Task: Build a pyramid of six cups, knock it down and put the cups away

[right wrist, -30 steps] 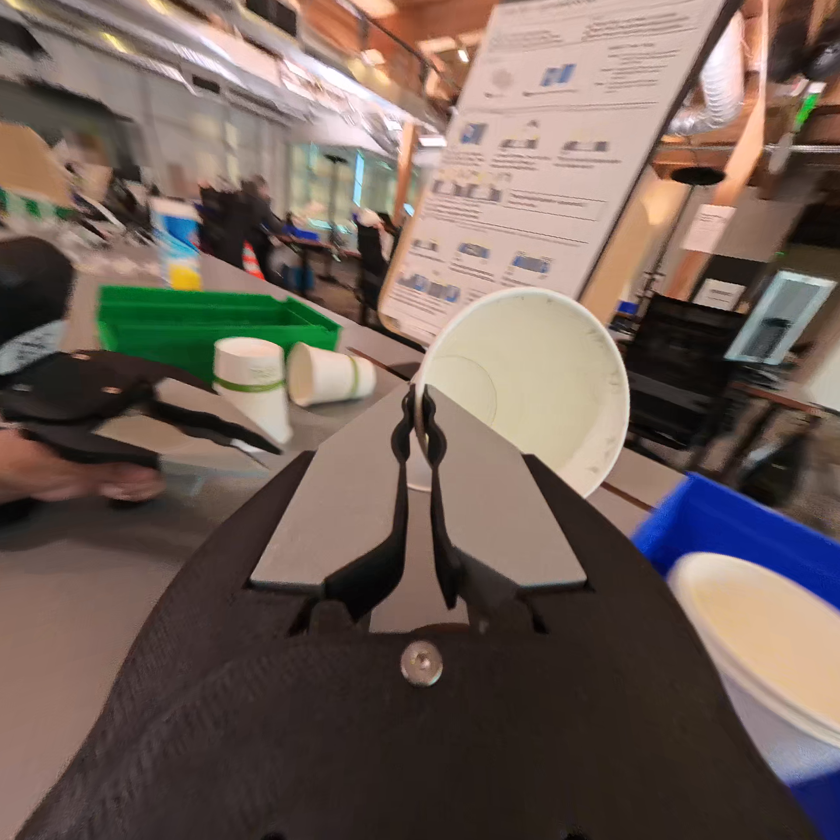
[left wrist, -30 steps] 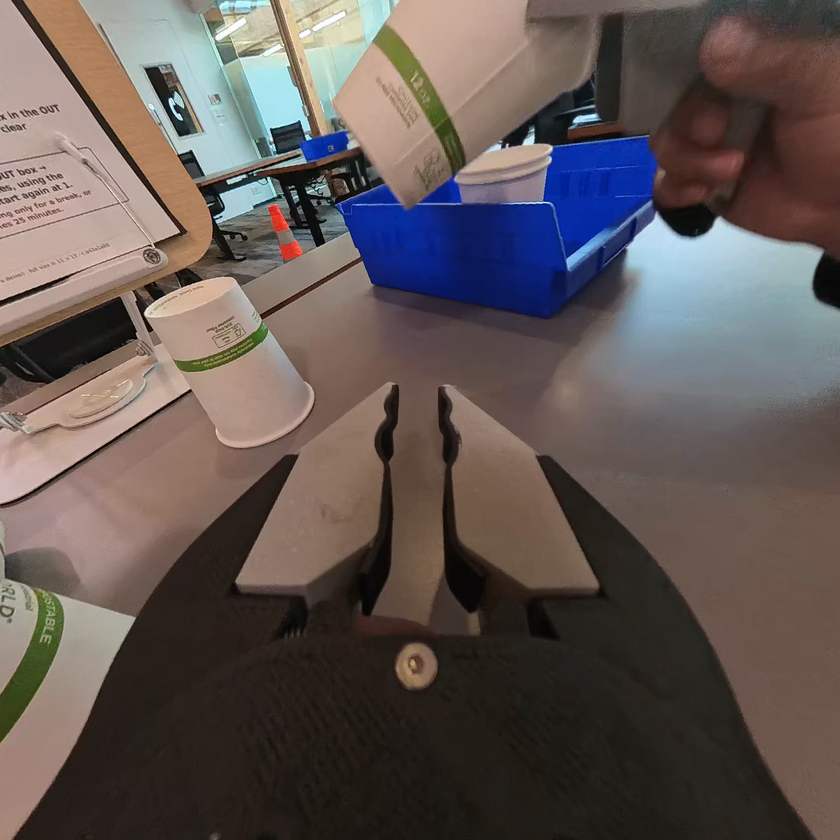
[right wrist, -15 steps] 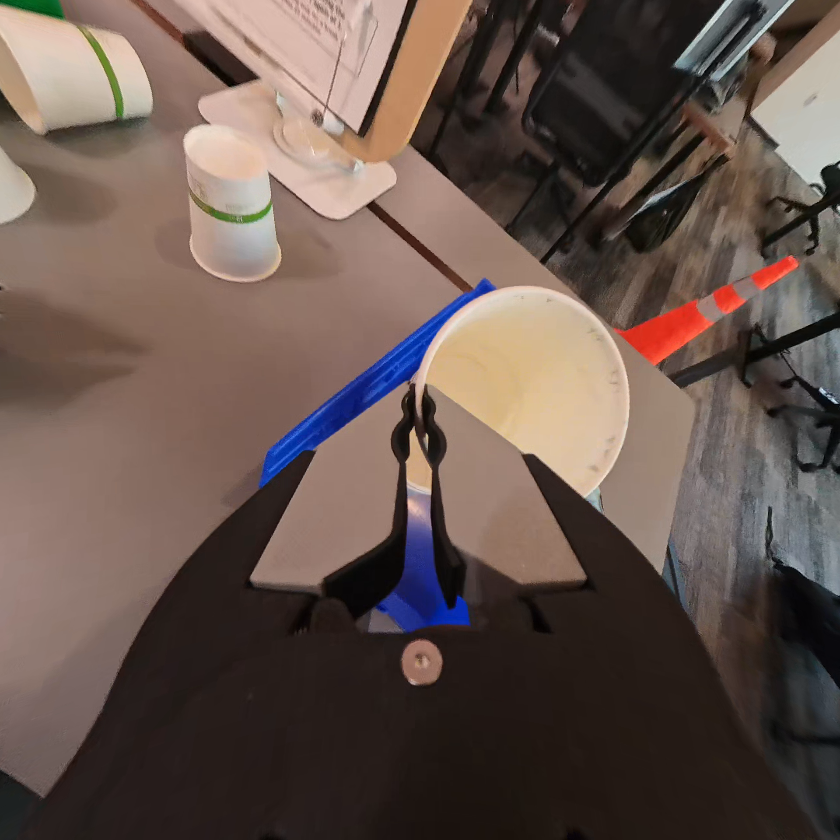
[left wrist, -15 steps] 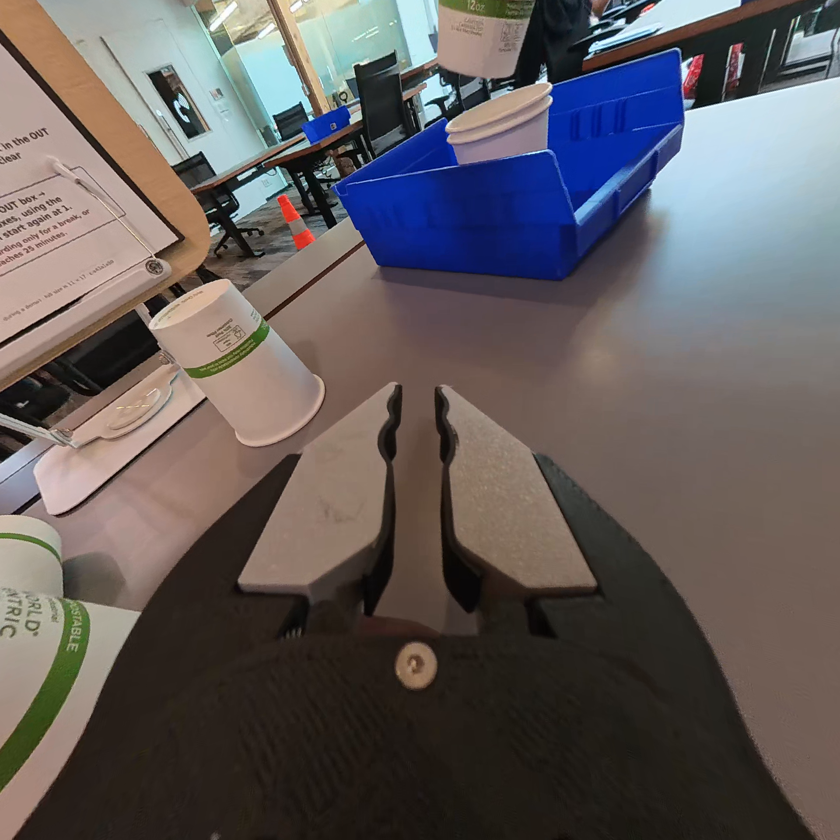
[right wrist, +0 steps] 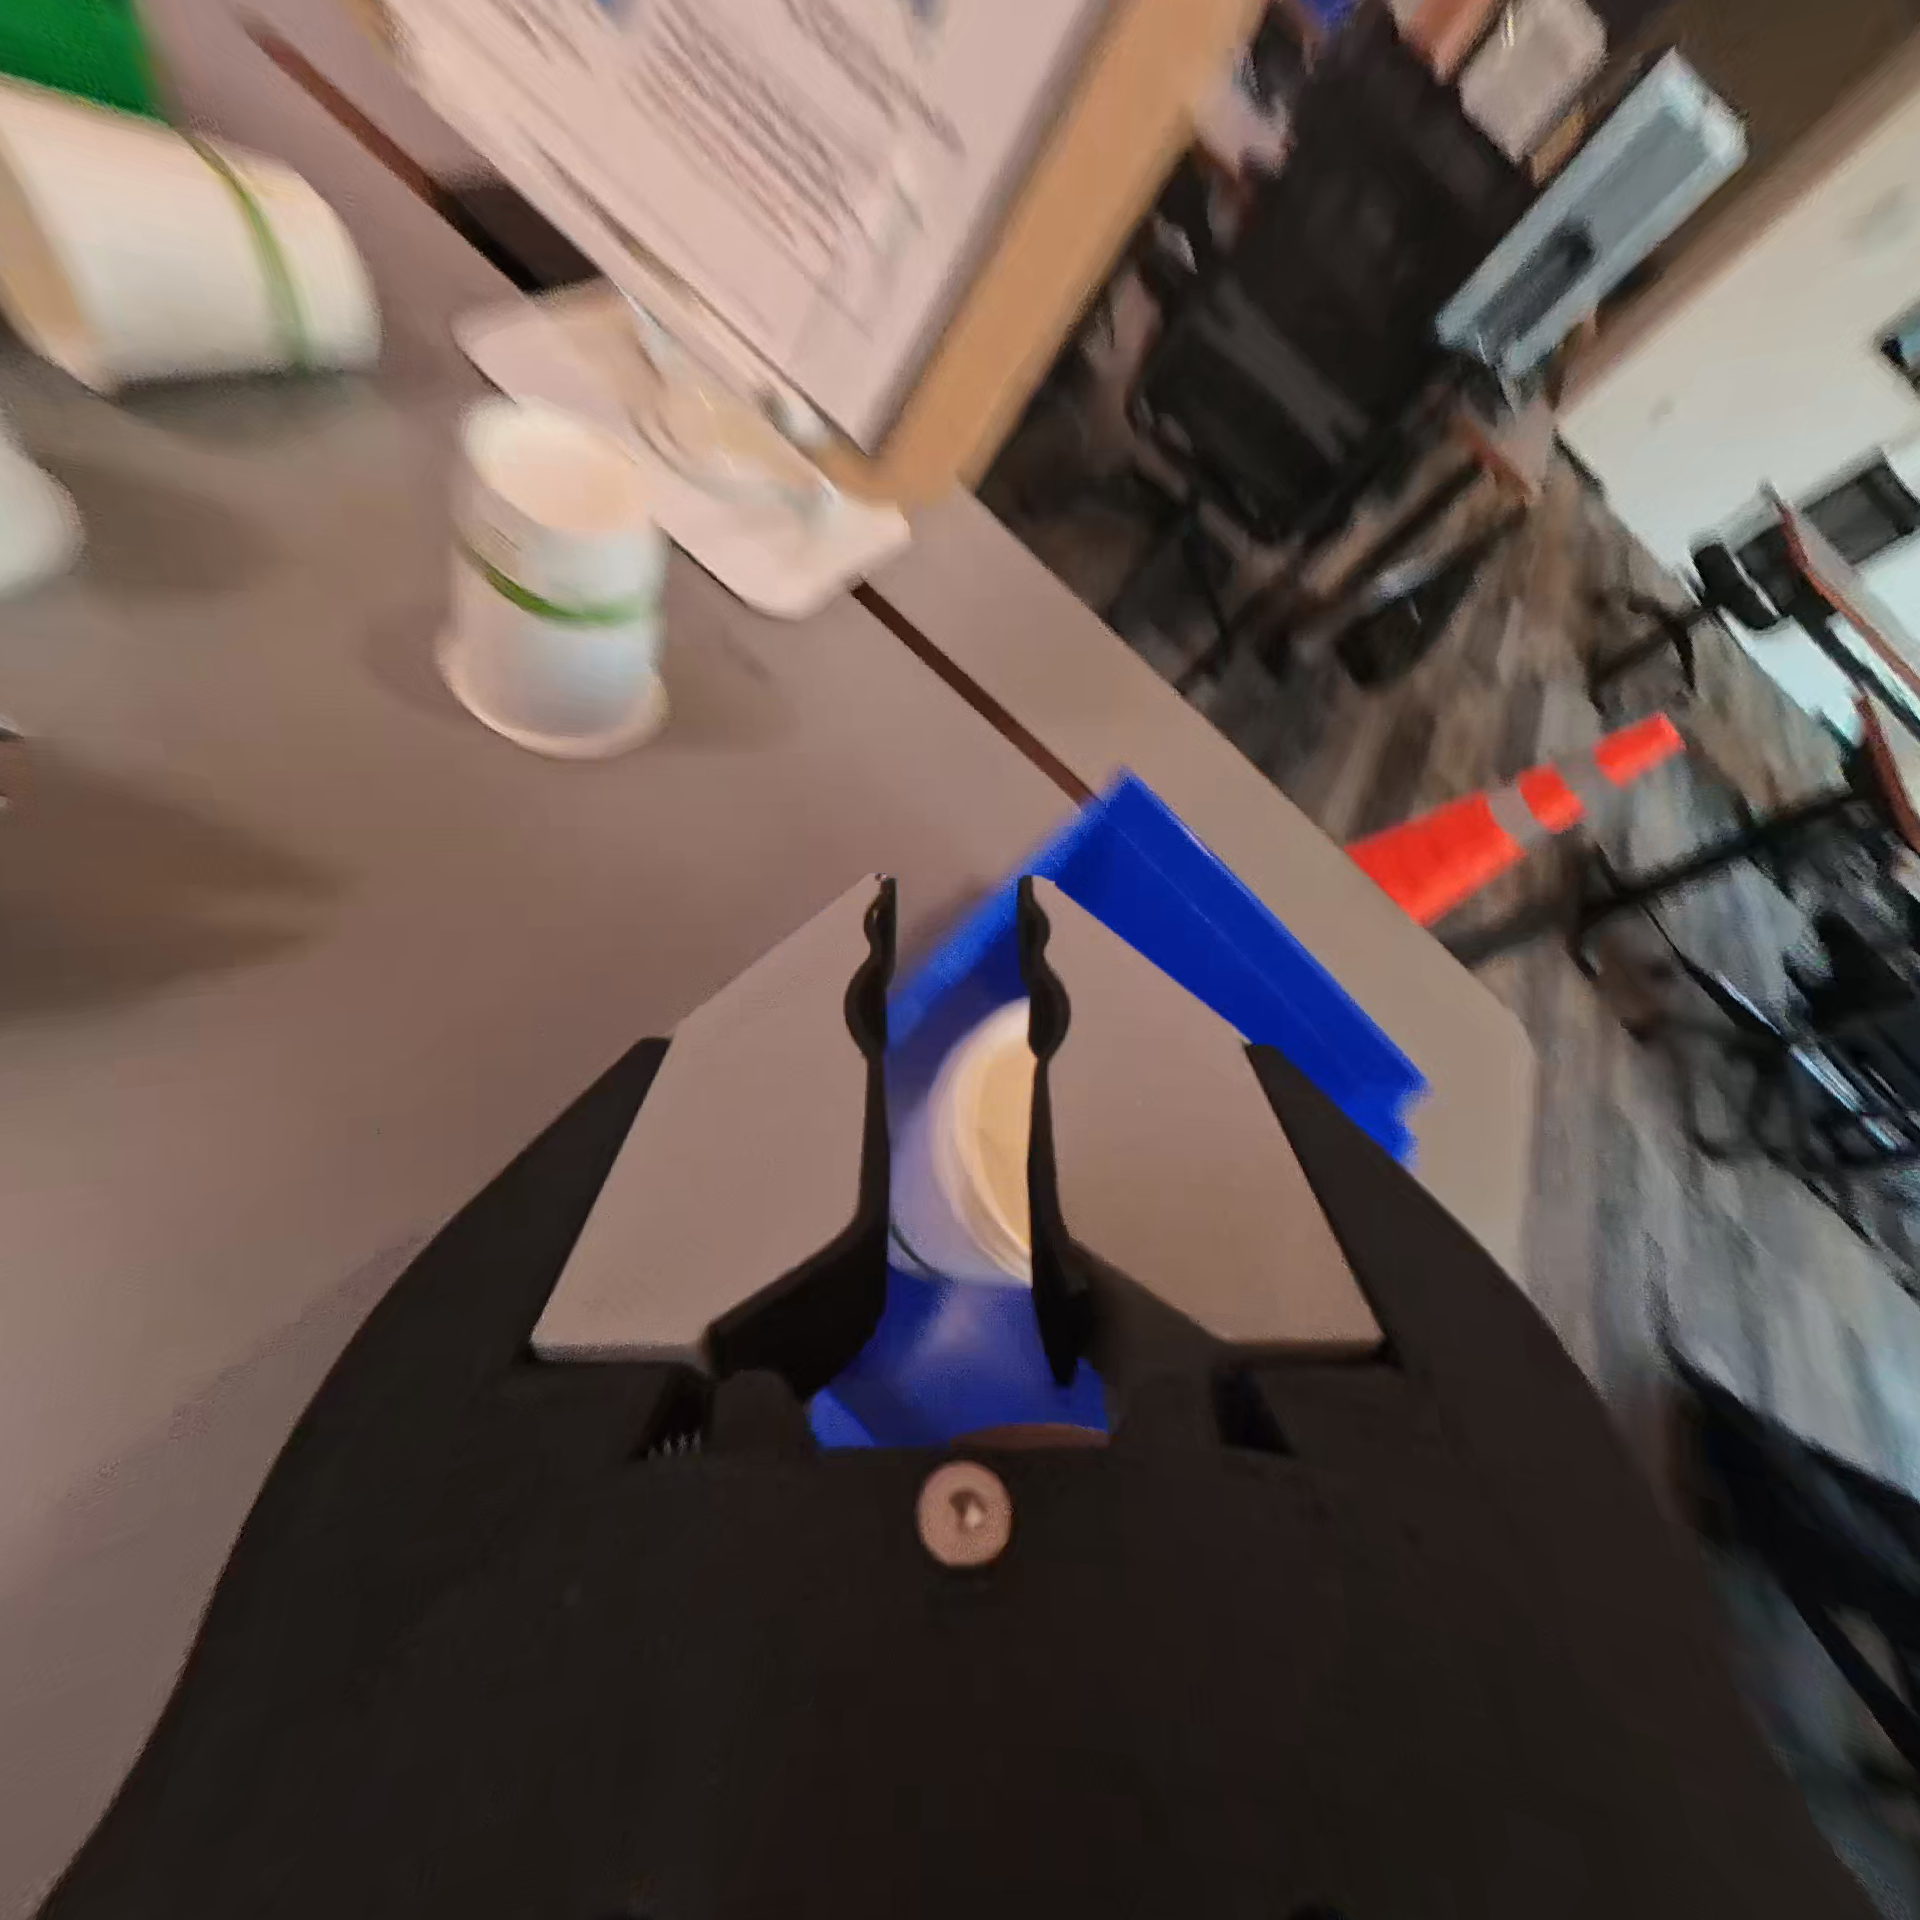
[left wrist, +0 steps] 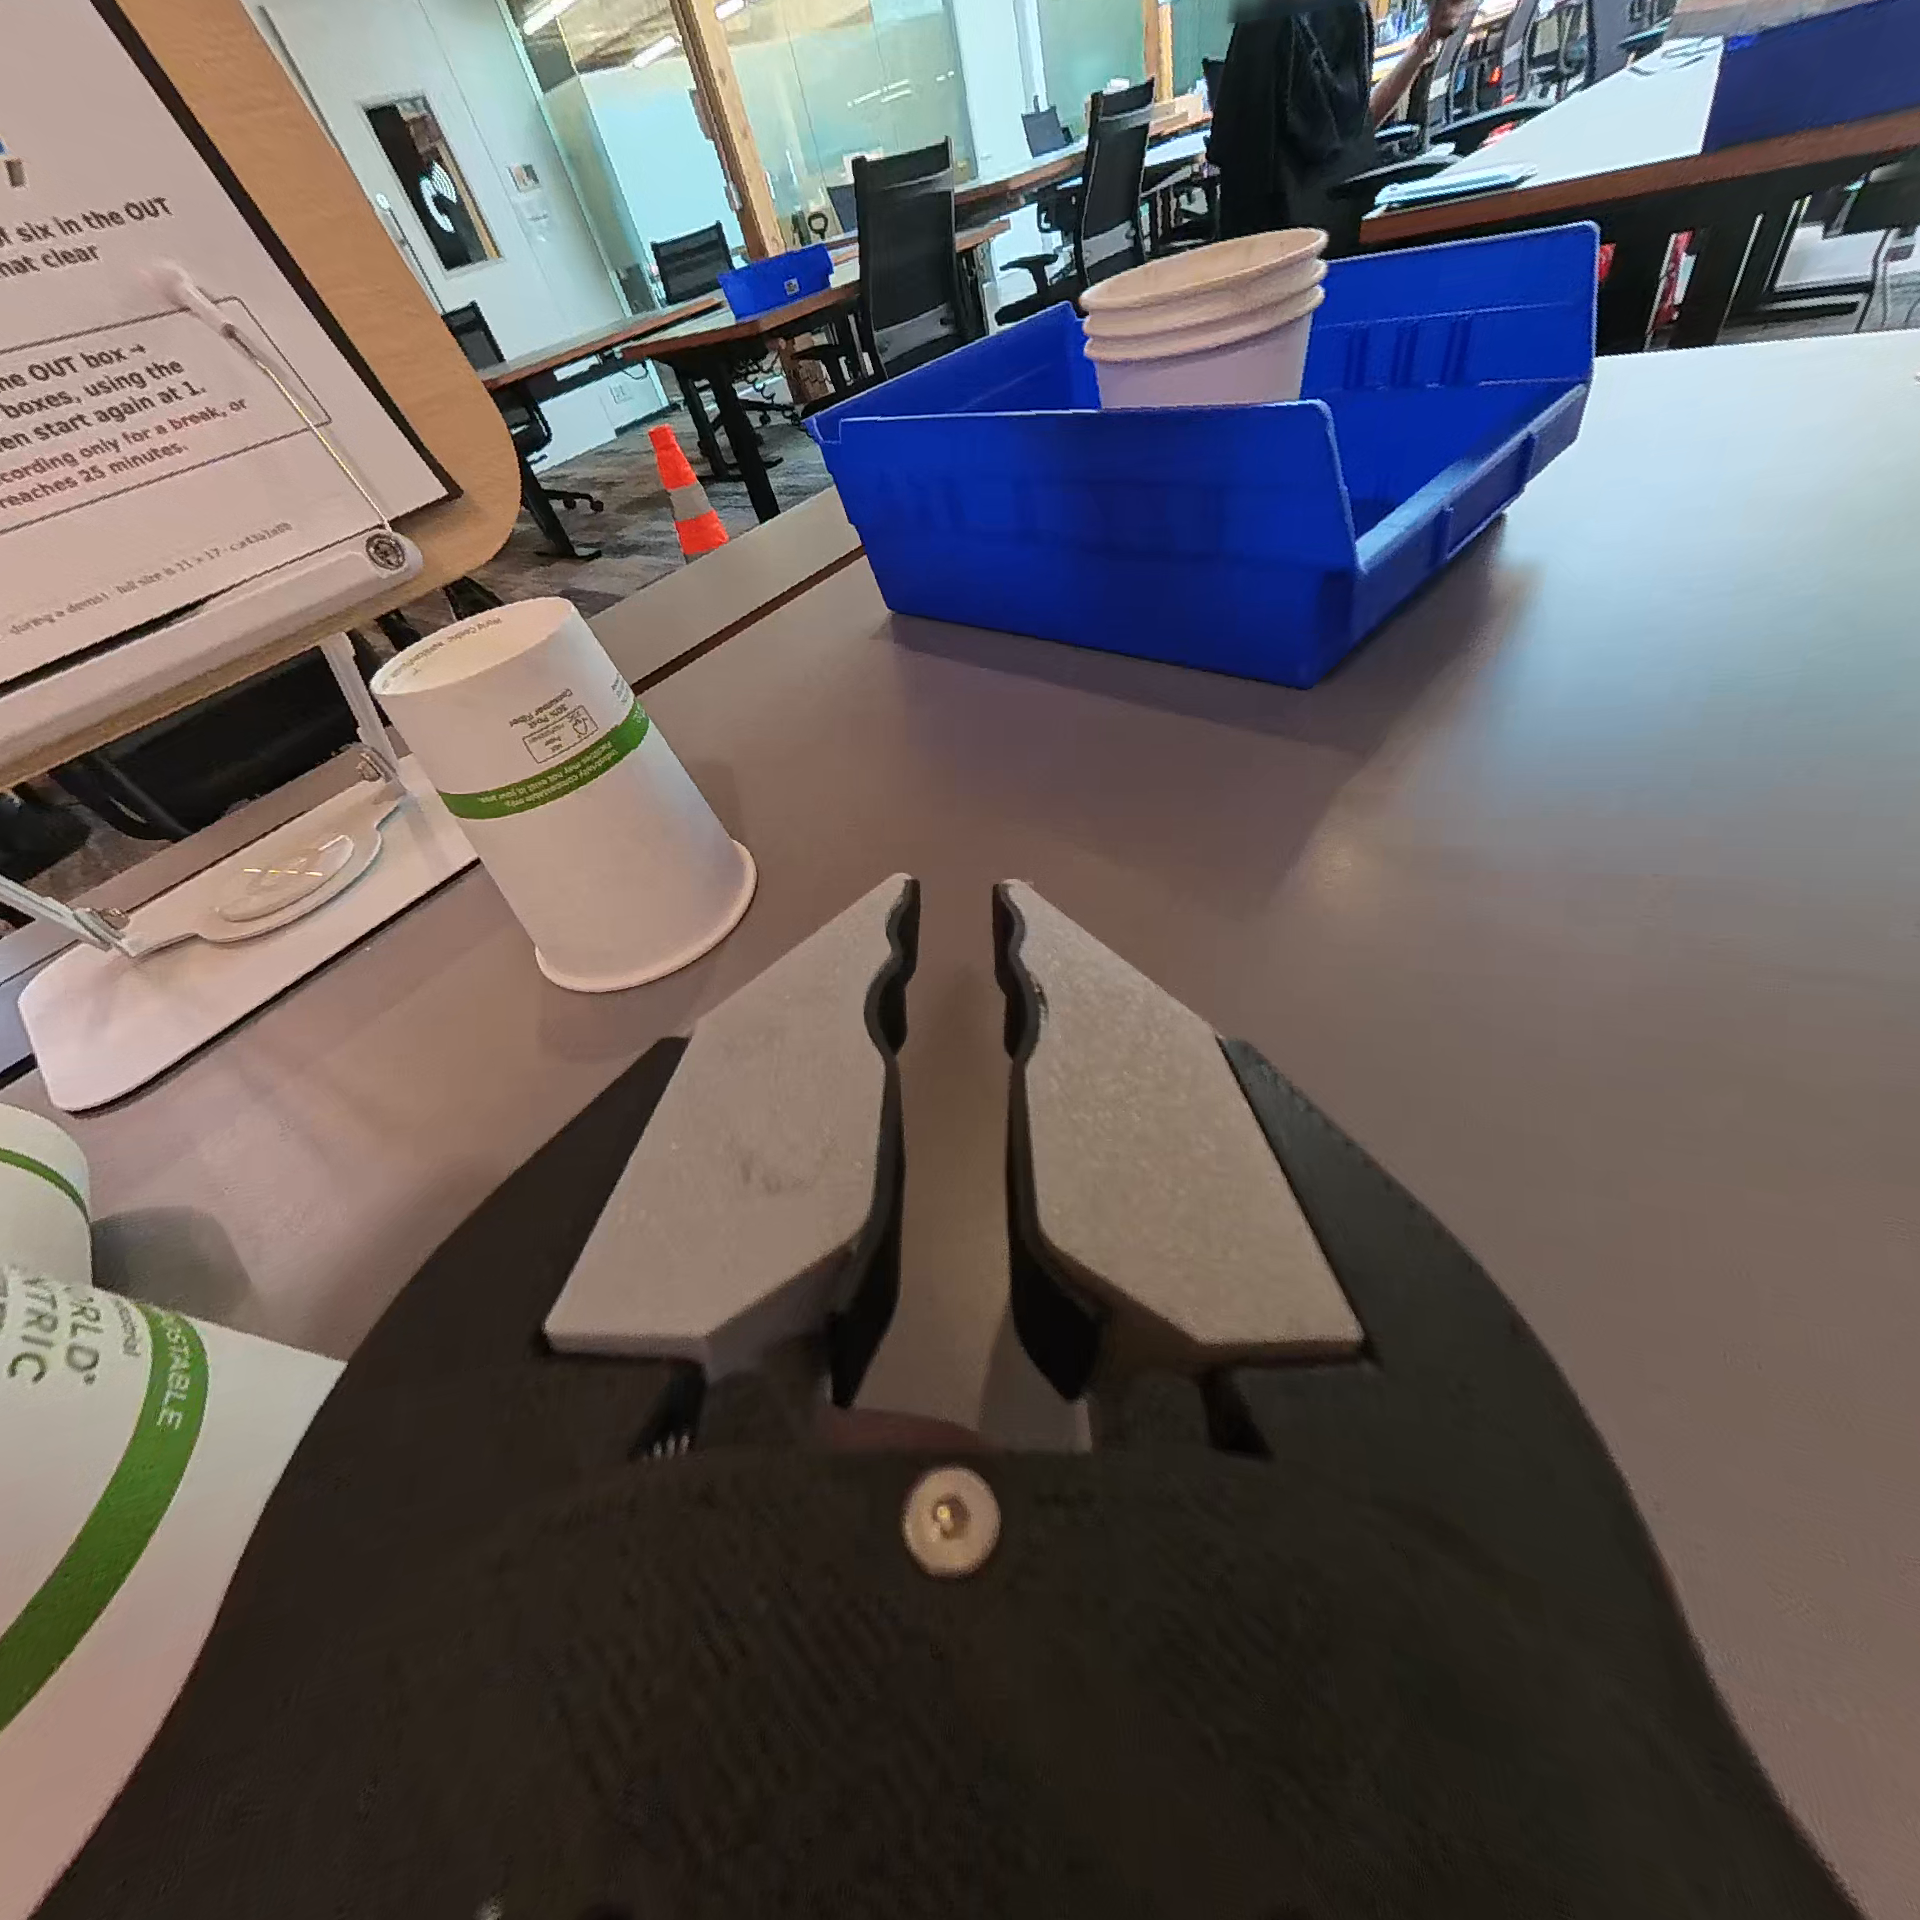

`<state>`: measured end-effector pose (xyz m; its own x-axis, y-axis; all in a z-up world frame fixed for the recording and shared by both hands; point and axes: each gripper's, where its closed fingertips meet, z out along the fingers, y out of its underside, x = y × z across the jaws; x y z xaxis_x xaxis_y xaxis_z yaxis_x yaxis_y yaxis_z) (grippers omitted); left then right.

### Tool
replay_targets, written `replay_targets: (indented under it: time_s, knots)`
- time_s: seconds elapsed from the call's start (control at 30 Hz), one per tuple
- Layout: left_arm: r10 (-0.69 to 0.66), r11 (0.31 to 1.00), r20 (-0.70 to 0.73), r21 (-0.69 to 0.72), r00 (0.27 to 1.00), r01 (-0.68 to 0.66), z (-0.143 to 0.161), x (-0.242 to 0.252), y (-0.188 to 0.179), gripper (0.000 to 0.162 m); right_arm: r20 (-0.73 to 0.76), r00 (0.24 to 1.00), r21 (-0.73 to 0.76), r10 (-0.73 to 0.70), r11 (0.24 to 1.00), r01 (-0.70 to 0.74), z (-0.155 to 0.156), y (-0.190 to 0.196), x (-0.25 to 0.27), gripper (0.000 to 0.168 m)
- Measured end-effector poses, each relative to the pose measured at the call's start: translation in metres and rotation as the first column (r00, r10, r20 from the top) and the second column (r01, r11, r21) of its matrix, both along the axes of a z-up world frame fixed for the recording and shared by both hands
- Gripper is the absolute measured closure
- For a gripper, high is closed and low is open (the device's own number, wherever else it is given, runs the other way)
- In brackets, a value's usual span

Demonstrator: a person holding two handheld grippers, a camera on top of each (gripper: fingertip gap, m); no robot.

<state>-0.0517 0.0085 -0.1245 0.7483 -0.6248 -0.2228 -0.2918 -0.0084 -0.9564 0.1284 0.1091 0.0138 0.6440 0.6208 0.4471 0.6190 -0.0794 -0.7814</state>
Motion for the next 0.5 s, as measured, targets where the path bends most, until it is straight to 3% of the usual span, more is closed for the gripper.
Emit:
replay_targets:
  time_s: [0.13, 0.27, 0.43, 0.5]
  knots:
    - [-0.005, 1.000, -0.017, -0.011, 1.000, 0.005, -0.003, 0.002, 0.001, 0.151, -0.250, 0.924, -0.027, 0.291, 0.951, -0.307, -0.017, -0.056, -0.090, 0.149]
    - [0.006, 1.000, 0.002, -0.017, 1.000, -0.006, -0.002, 0.000, 0.002, 0.151, -0.481, 0.809, 0.023, 0.337, 0.928, -0.373, -0.051, -0.072, -0.150, 0.165]
    - [0.018, 0.998, 0.089, -0.061, 0.996, -0.012, 0.002, -0.007, 0.004, 0.149, -0.410, 0.861, -0.013, 0.299, 0.943, -0.334, -0.131, -0.052, -0.174, 0.155]
    - [0.017, 0.998, 0.099, -0.067, 0.995, -0.010, 0.002, -0.007, 0.005, 0.149, -0.344, 0.891, -0.024, 0.297, 0.946, -0.324, -0.146, -0.047, -0.173, 0.155]
